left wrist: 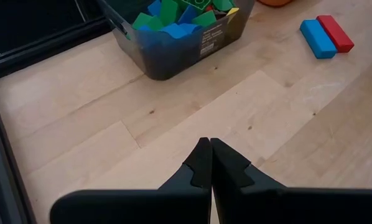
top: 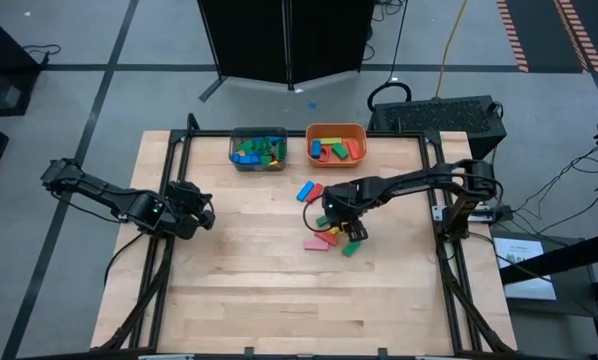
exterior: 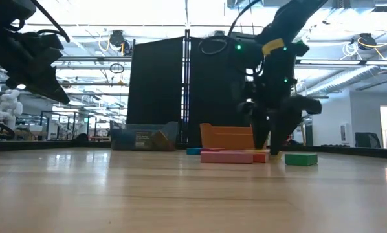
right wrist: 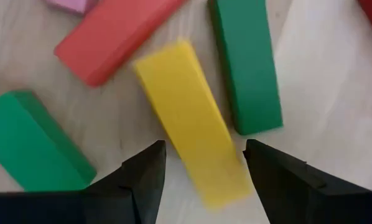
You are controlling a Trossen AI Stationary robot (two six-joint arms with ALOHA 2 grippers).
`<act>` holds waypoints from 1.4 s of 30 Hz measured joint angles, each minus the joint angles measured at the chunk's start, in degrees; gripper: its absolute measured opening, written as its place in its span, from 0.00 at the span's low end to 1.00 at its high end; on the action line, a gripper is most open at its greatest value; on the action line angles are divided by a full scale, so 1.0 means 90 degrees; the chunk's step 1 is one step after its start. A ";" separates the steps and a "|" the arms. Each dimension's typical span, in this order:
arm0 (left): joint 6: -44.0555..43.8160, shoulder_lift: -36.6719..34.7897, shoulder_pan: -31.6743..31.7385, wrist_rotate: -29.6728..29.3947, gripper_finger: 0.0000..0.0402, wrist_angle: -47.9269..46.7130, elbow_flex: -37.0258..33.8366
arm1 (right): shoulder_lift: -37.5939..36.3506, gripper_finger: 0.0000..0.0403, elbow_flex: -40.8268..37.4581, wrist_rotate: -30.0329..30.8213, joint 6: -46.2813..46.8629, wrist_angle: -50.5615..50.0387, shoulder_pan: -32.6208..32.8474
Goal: Sort blocks by size
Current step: Put the large yellow block into the orange bin
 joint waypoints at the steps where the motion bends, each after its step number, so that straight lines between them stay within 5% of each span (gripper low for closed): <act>1: -0.0036 0.0000 0.0000 0.0000 0.00 -0.0002 0.0000 | 0.0051 0.53 -0.0020 -0.0020 -0.0022 0.0079 -0.0001; 7: -0.0141 0.0061 0.0000 0.0007 0.00 -0.0049 0.0000 | 0.0279 0.50 -0.0042 0.0073 0.0043 0.0160 0.0010; 12: -0.0139 0.0112 -0.0002 0.0010 0.00 -0.0061 0.0000 | 0.0297 0.25 -0.0042 0.0208 0.0746 0.0079 0.0023; 22: -0.0139 0.0170 0.0000 0.0010 0.00 -0.0064 0.0000 | 0.0096 0.24 0.0809 0.0097 0.1674 0.0020 -0.0220; 32: -0.0139 0.0209 0.0001 0.0009 0.00 -0.0049 0.0000 | 0.0069 0.24 0.2374 0.0726 0.1957 0.0053 -0.1947; 42: -0.0141 0.0209 0.0001 0.0165 0.00 -0.0054 0.0000 | 0.0187 0.24 0.2574 0.1229 0.2009 -0.0672 -0.3534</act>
